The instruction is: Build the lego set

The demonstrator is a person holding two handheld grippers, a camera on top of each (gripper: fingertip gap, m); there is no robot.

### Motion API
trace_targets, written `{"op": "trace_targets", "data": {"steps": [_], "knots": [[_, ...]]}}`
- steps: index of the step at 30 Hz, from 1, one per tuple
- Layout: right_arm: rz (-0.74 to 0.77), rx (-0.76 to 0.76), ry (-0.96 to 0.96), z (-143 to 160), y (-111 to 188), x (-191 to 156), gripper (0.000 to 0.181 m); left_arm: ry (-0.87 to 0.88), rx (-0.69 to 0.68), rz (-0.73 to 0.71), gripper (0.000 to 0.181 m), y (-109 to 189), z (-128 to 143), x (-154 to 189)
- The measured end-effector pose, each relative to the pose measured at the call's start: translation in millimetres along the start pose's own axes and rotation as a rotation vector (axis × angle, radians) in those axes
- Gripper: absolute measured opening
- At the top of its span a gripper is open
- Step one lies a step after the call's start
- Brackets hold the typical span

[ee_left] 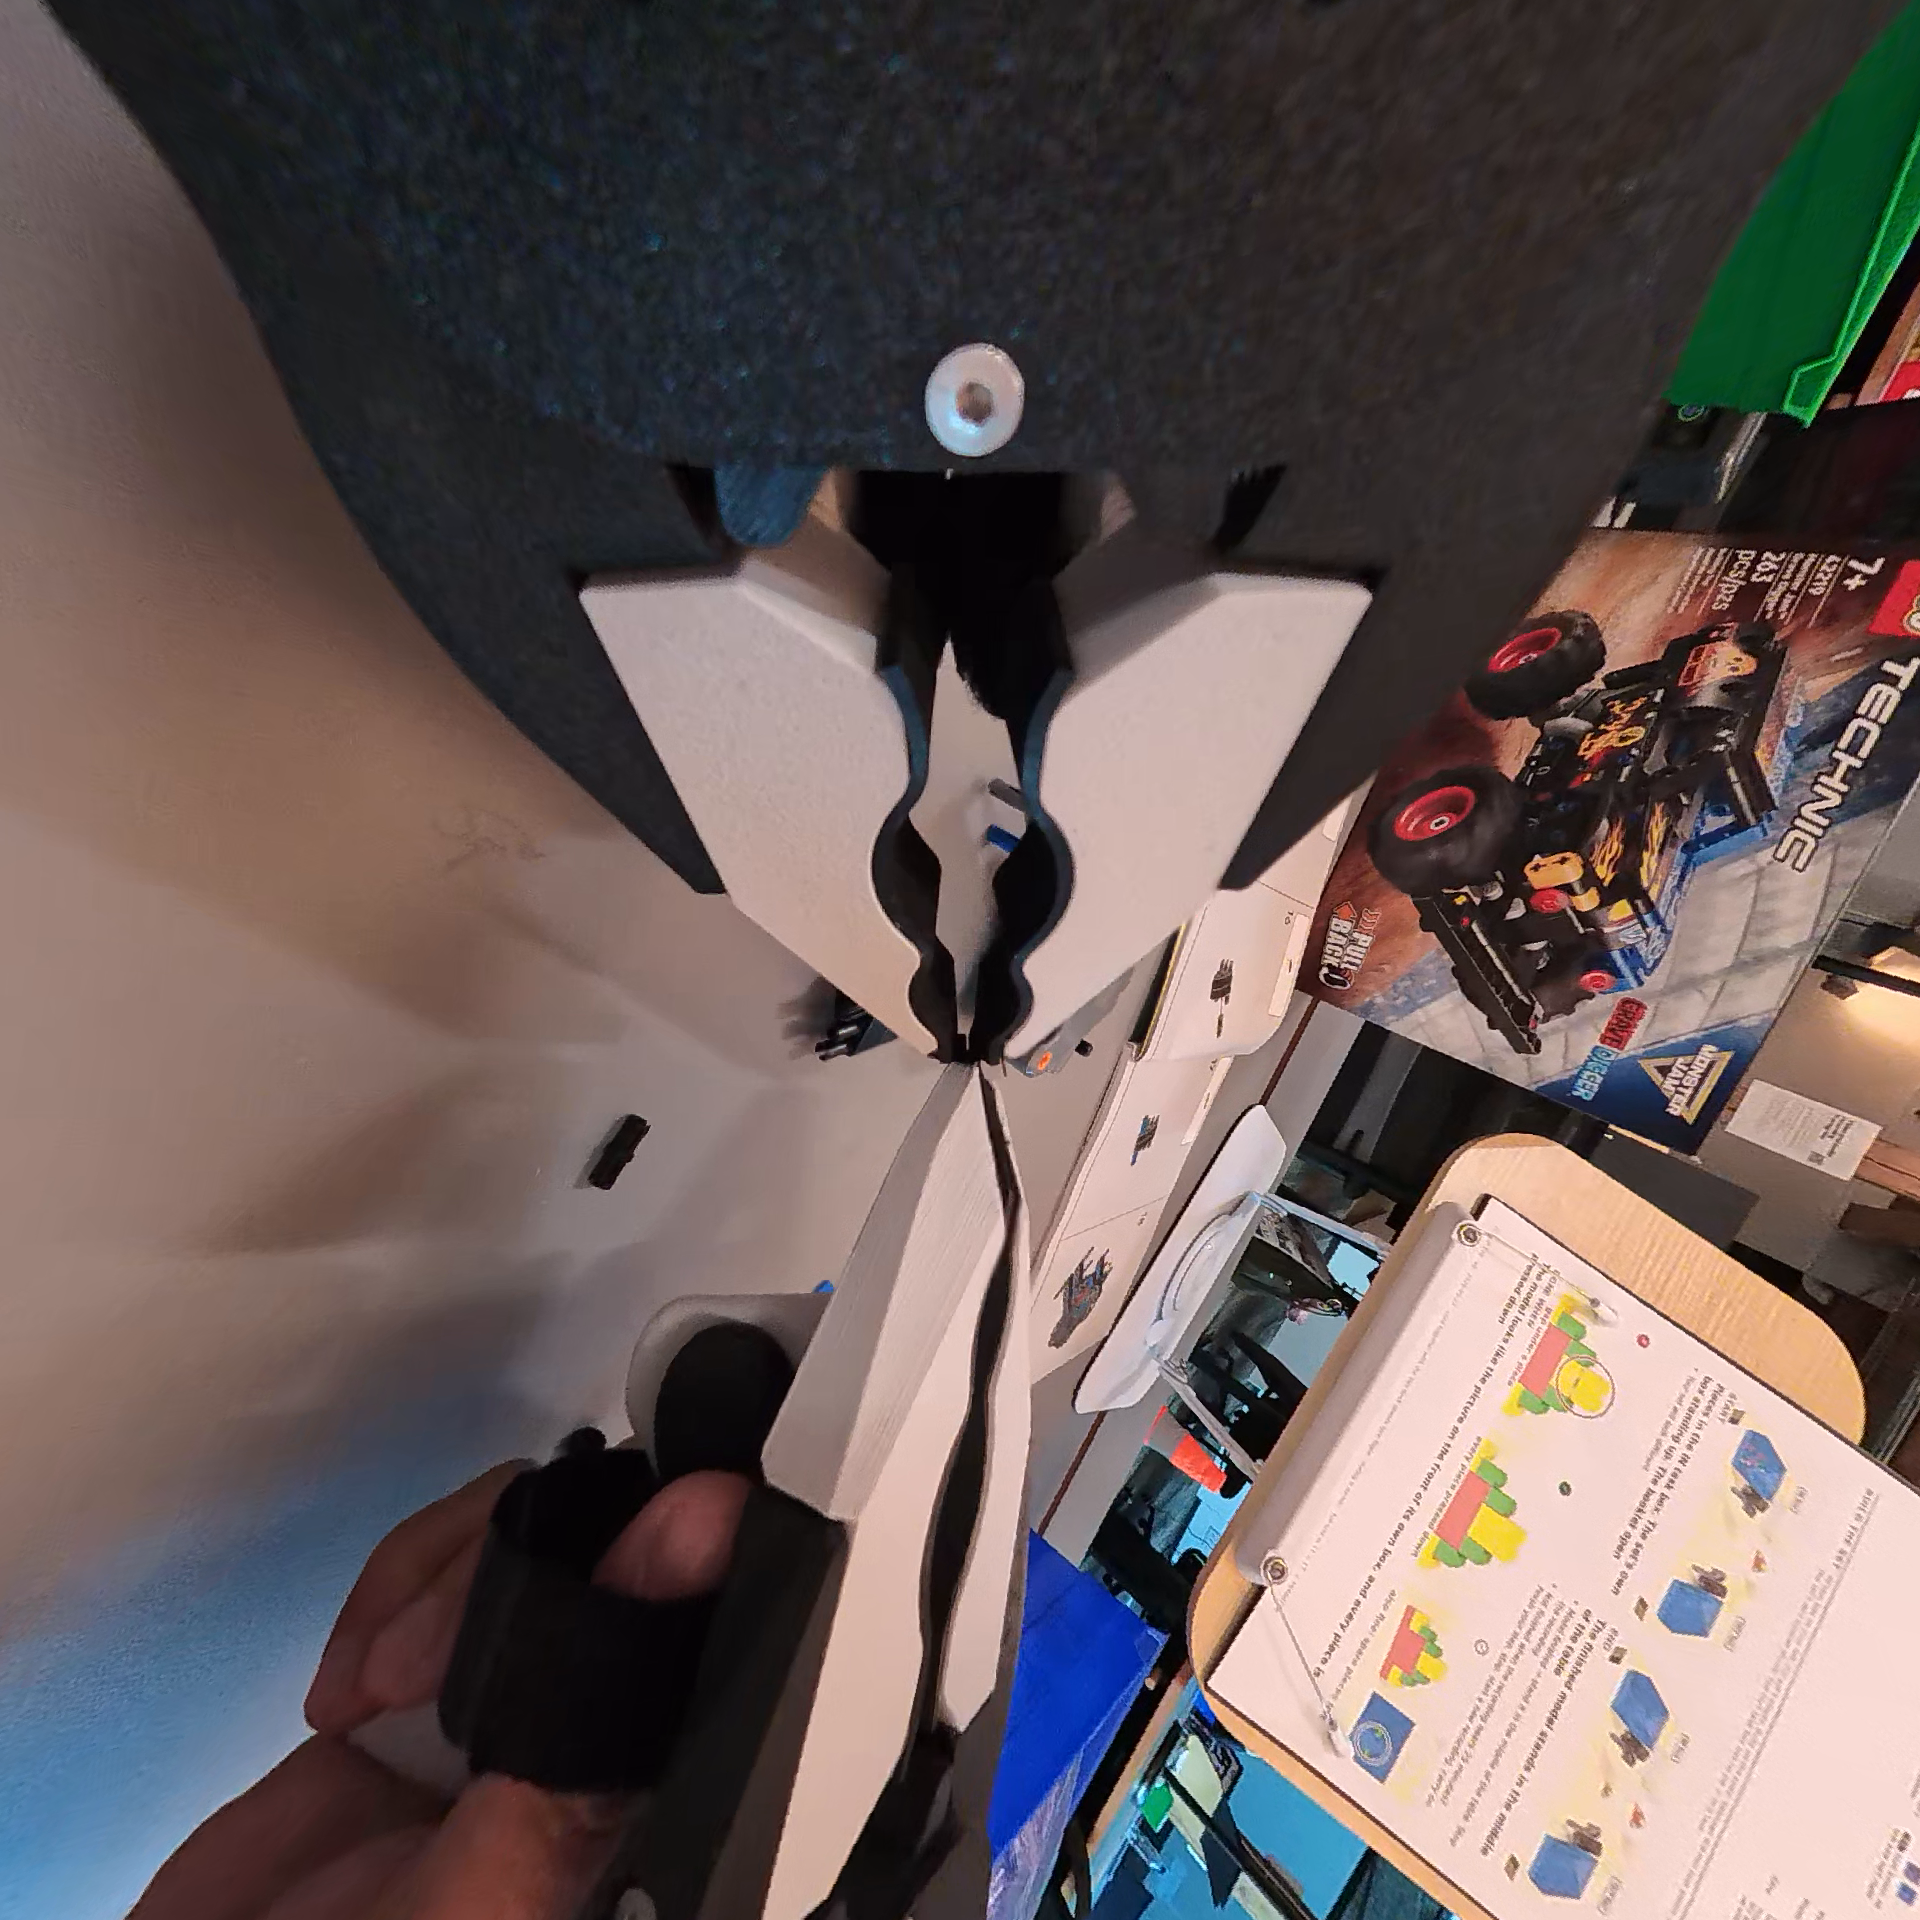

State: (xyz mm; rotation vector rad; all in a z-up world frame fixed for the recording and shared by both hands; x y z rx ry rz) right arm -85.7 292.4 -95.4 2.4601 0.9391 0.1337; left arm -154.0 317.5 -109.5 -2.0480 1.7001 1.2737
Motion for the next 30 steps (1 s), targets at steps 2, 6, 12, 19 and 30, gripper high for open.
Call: {"op": "trace_targets", "data": {"steps": [2,6,12,19,30], "knots": [[-0.002,0.001,-0.003,0,0,0,0.006,-0.003,0.002,-0.004,0.001,0,0,0],[-0.005,-0.005,-0.006,1,-1,0,0.006,-0.019,-0.004,-0.008,0.001,0,1,1],[-0.035,0.011,-0.021,1,1,-1,0.005,-0.024,0.012,-0.008,0.001,1,-2,1],[-0.069,0.029,-0.028,1,9,-3,0.004,0.035,0.037,0.017,0.002,3,-9,2],[0.088,0.261,-0.103,10,53,12,0.004,0.782,-0.228,0.411,0.041,-29,14,-1]]}}
Point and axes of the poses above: each gripper's, where its closed fingertips meet, y back along the fingers, z out of its underside, x = y × z across the jaws, the point moved 5 cm from there along y, back along the fingers, and after that the axes turned 7 degrees about -x, right-handed, at the moved point
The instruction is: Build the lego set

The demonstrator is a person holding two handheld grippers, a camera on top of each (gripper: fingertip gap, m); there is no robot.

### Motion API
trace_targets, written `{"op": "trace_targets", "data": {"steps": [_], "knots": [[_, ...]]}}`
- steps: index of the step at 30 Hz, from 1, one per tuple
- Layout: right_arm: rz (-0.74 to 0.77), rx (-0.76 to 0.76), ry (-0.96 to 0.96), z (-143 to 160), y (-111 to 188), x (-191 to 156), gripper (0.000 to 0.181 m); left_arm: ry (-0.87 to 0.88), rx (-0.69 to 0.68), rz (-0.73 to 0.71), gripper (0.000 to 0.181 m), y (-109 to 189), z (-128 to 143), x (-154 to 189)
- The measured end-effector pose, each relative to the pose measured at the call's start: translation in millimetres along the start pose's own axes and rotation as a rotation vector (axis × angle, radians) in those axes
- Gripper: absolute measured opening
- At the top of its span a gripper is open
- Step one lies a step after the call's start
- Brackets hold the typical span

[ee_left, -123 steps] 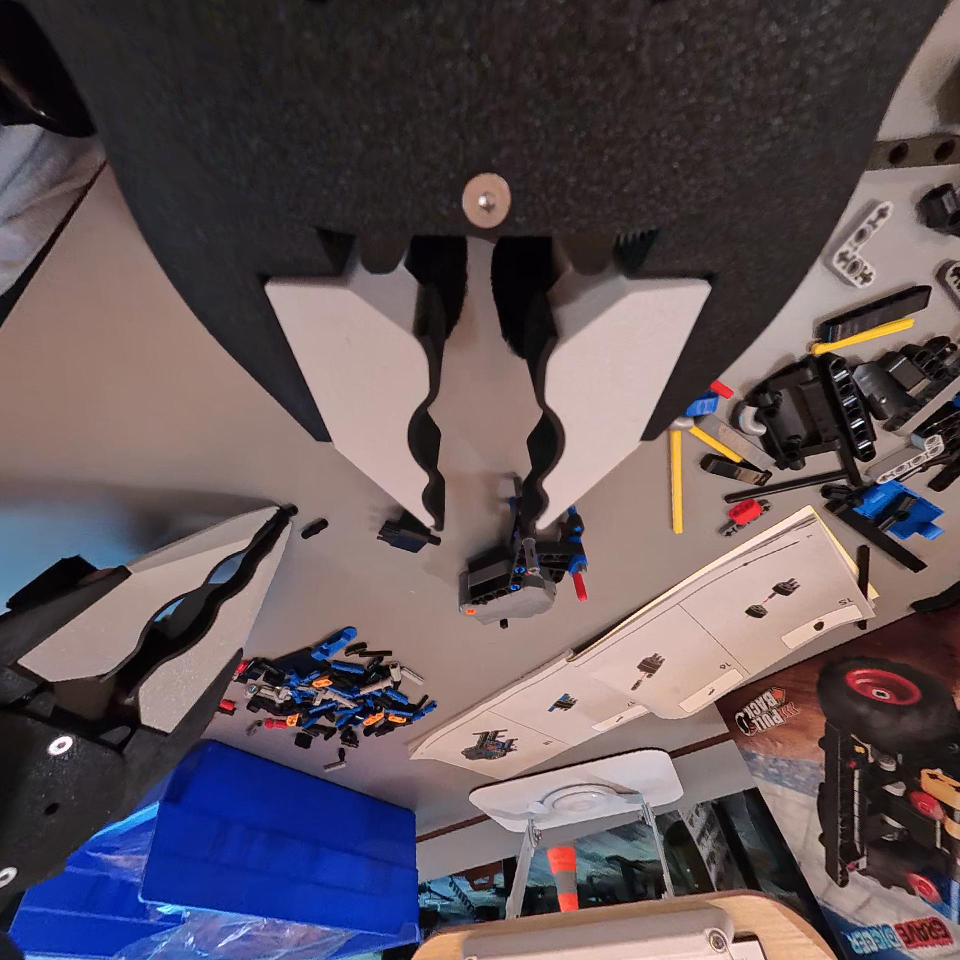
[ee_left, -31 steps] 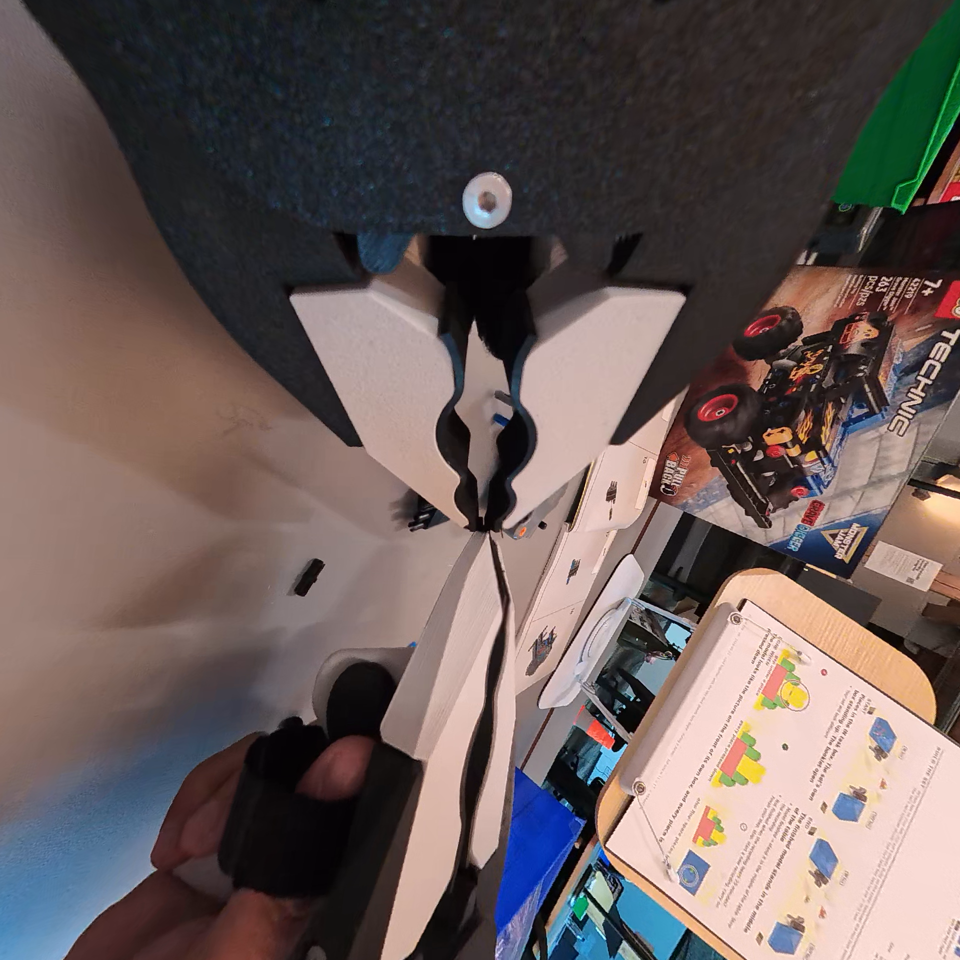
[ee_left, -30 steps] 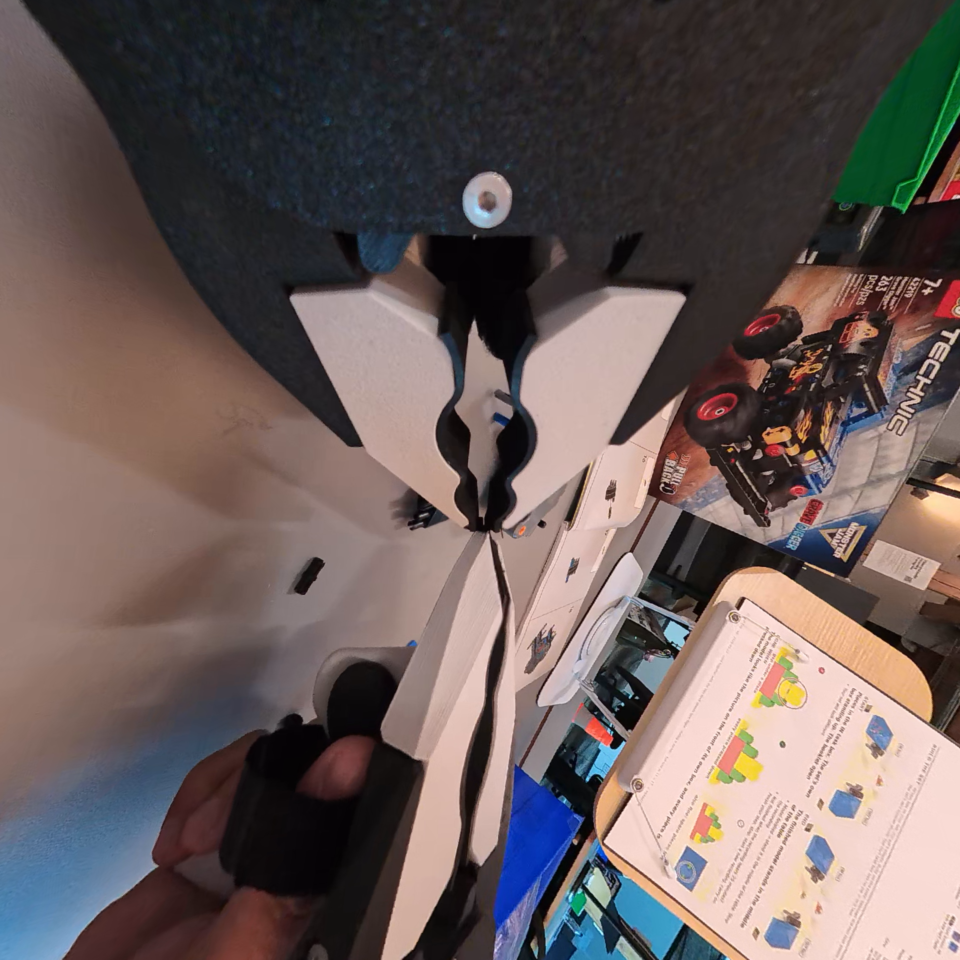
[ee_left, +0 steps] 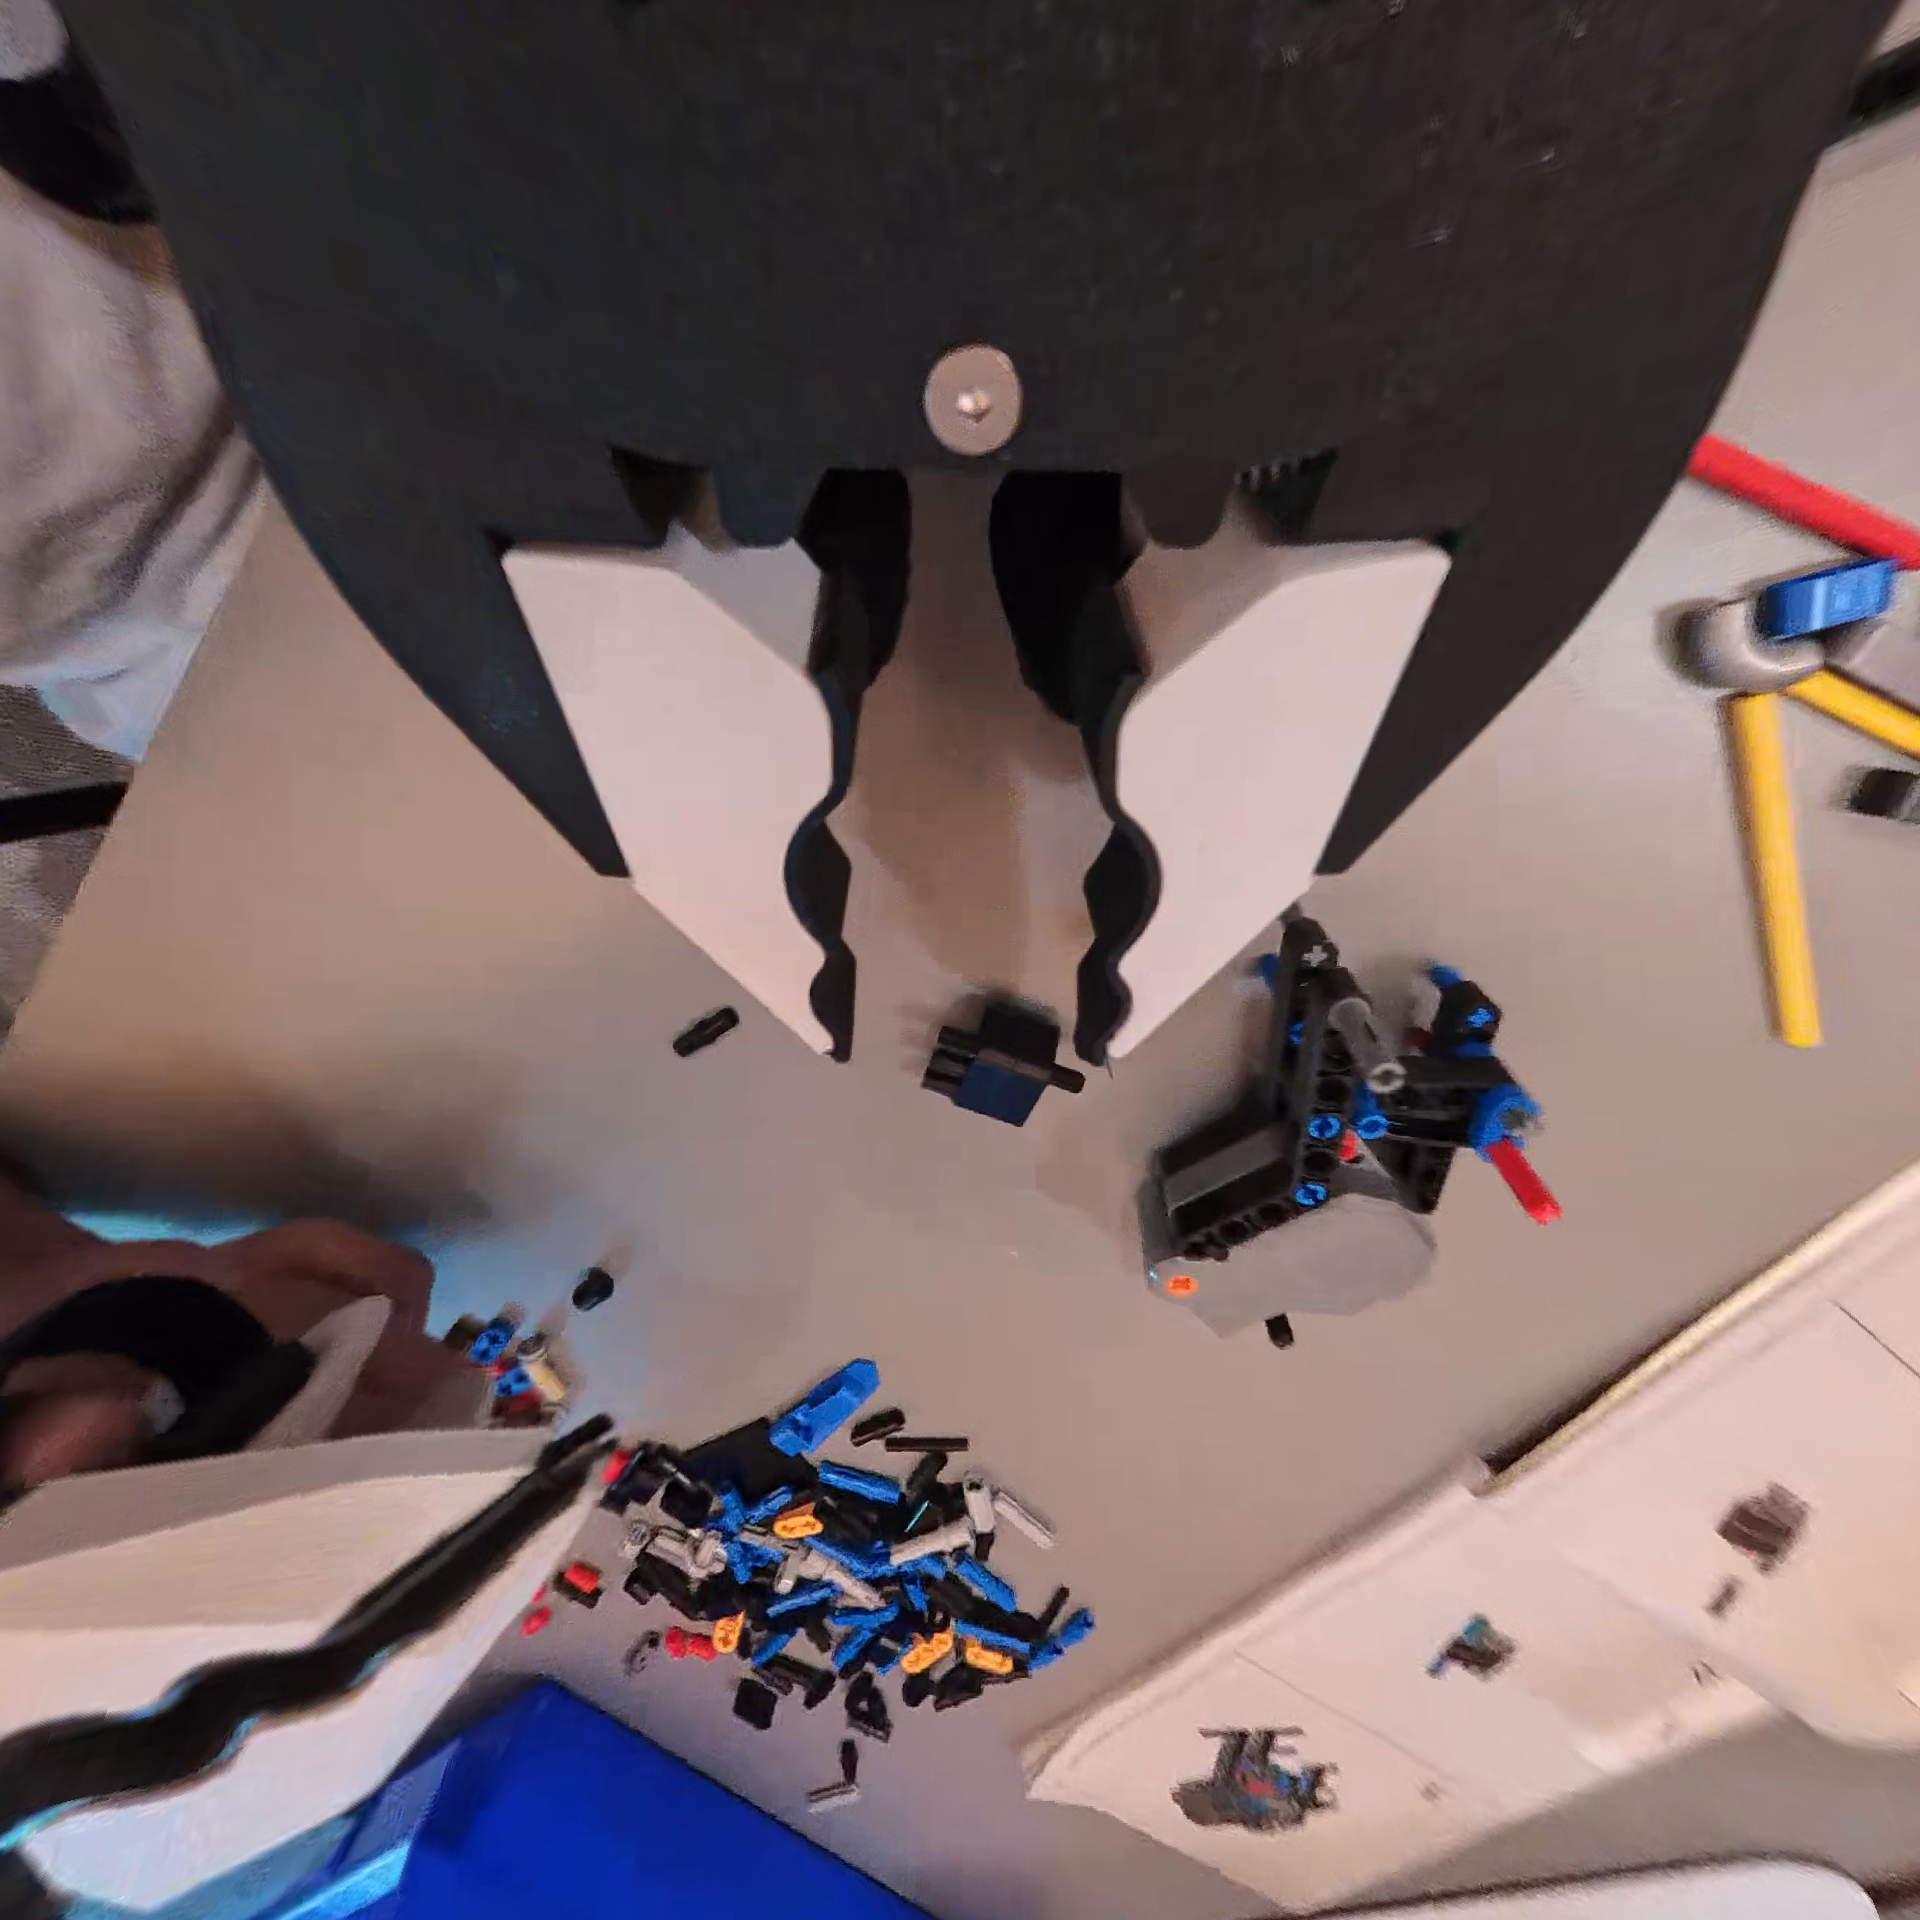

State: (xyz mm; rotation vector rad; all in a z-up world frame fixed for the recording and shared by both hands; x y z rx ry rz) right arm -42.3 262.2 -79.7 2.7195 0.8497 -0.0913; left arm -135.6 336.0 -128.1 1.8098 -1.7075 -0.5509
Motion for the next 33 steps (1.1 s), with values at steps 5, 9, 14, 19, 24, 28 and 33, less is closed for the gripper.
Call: {"op": "trace_targets", "data": {"steps": [5,9,14,19,24,28,33], "knots": [[0.006,0.048,0.035,-6,7,-3,0.004,0.061,-0.055,-0.072,0.041,-14,-2,-9],[-0.007,0.019,0.055,-2,4,-8,0.004,0.057,-0.108,-0.105,0.040,-21,0,-8],[-0.021,0.006,0.074,0,3,-14,0.004,0.018,-0.142,-0.112,0.027,-26,2,-7],[-0.007,-0.002,0.061,1,4,-10,0.004,-0.091,-0.125,-0.132,0.027,-26,0,-6],[-0.026,-0.148,-0.028,15,-7,3,0.004,-0.533,0.045,-0.179,0.027,-8,-7,10],[-0.089,-0.292,0.062,8,-13,-2,0.004,-0.863,0.176,-0.247,0.027,6,-8,24],[-0.225,-0.456,0.168,-13,-13,-8,0.004,-0.995,0.294,-0.277,0.027,16,-8,31]]}}
Point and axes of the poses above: each gripper's, where its closed fingertips meet, y back along the fingers, z out of its underside, x = y × z across the jaws, the point moved 5 cm from there along y, back along the fingers, and after that the axes turned 7 degrees about -x, right-handed, at the moved point
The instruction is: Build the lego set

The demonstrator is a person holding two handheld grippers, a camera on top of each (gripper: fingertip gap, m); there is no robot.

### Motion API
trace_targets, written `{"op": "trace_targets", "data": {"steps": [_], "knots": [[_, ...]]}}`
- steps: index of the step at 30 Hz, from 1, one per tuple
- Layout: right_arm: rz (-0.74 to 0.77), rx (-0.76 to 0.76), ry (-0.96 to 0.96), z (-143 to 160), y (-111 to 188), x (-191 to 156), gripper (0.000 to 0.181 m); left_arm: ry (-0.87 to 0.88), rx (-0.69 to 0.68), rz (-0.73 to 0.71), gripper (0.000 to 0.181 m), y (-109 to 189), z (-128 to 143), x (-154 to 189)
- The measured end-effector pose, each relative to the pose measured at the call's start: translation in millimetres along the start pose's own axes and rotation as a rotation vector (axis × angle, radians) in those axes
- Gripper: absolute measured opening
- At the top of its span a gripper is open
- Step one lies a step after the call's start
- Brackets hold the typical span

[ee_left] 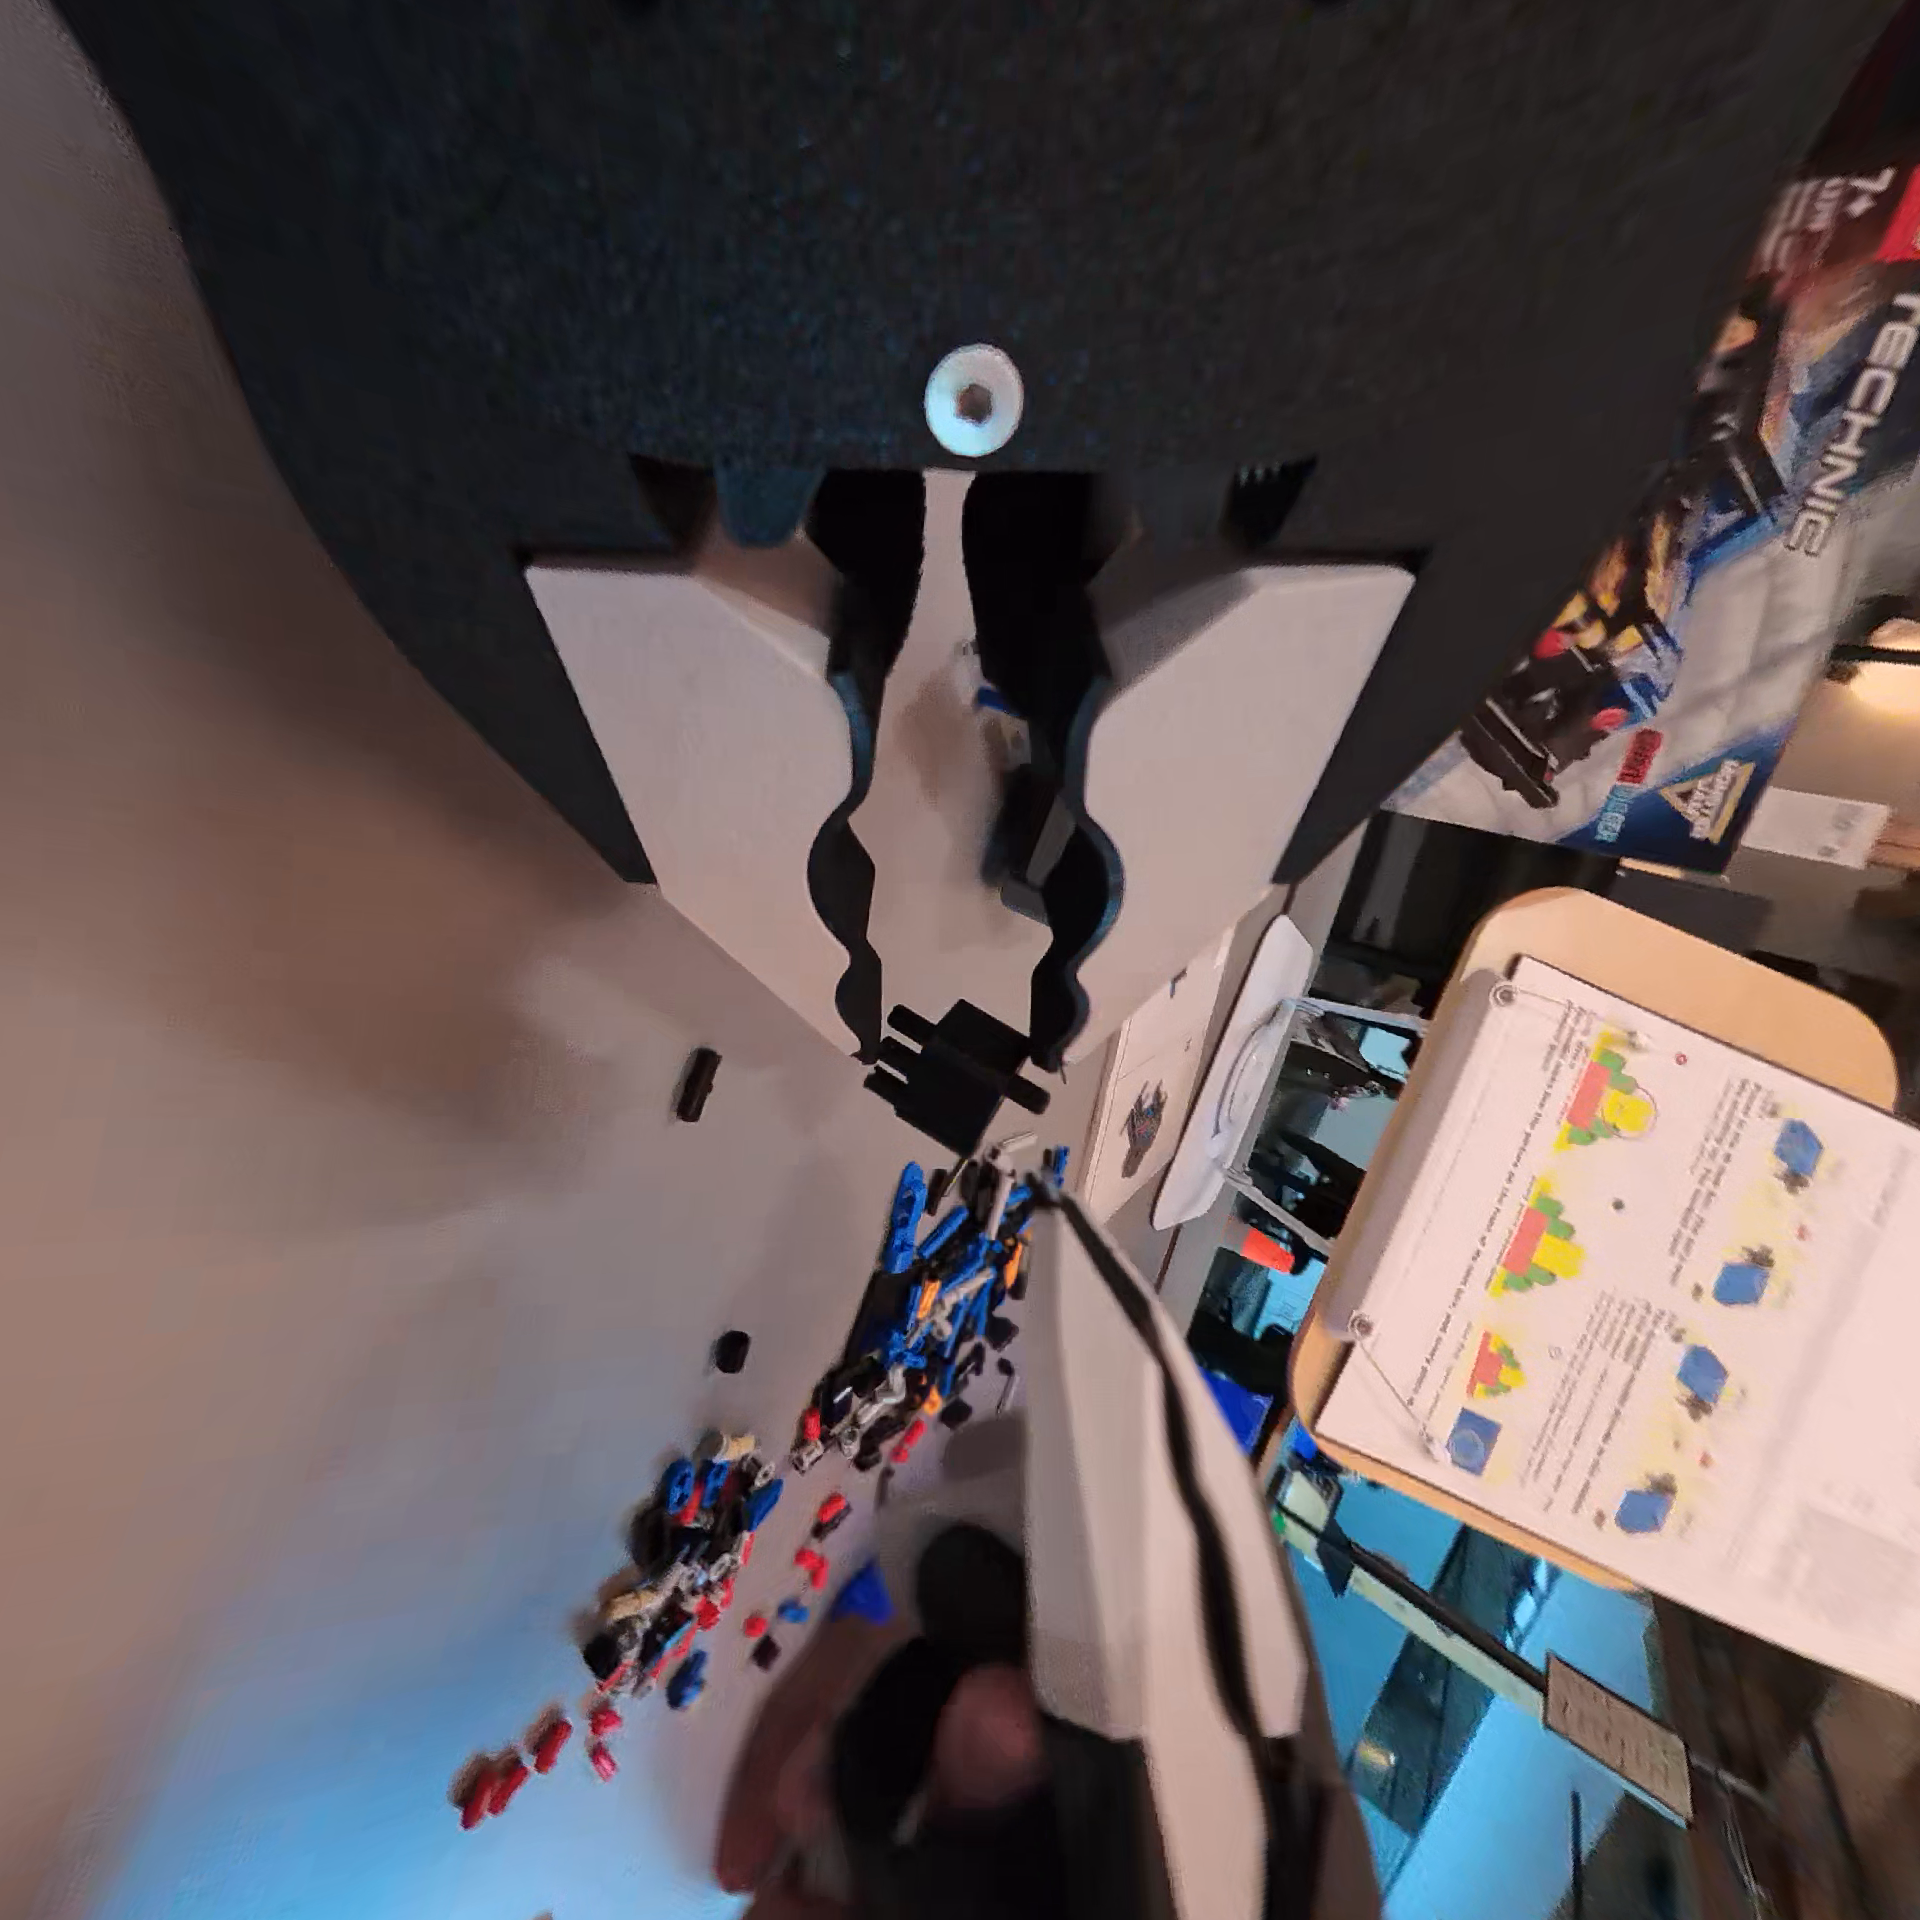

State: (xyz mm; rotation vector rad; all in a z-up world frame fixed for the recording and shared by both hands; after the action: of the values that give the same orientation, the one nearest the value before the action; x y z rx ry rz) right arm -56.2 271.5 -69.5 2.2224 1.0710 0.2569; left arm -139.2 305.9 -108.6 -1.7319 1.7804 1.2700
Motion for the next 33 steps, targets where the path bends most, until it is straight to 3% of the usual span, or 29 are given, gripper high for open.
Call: {"op": "trace_targets", "data": {"steps": [9,33], "knots": [[-0.040,-0.181,0.160,-1,-4,1,0.004,-0.038,-0.003,-0.040,0.027,-3,11,13],[-0.118,-0.372,0.183,17,-37,6,0.004,-0.150,-0.061,-0.022,0.026,-10,16,31]]}}
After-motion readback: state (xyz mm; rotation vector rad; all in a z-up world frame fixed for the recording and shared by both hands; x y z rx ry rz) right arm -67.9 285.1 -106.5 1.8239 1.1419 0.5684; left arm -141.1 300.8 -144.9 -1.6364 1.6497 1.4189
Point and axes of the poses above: each gripper's, where its closed fingertips meet, y back along the fingers, z out of its underside, x = y × z across the jaws, the point moved 5 cm from there along y, back along the fingers, and after that the axes turned 7 degrees about -x, right-handed, at the moved point
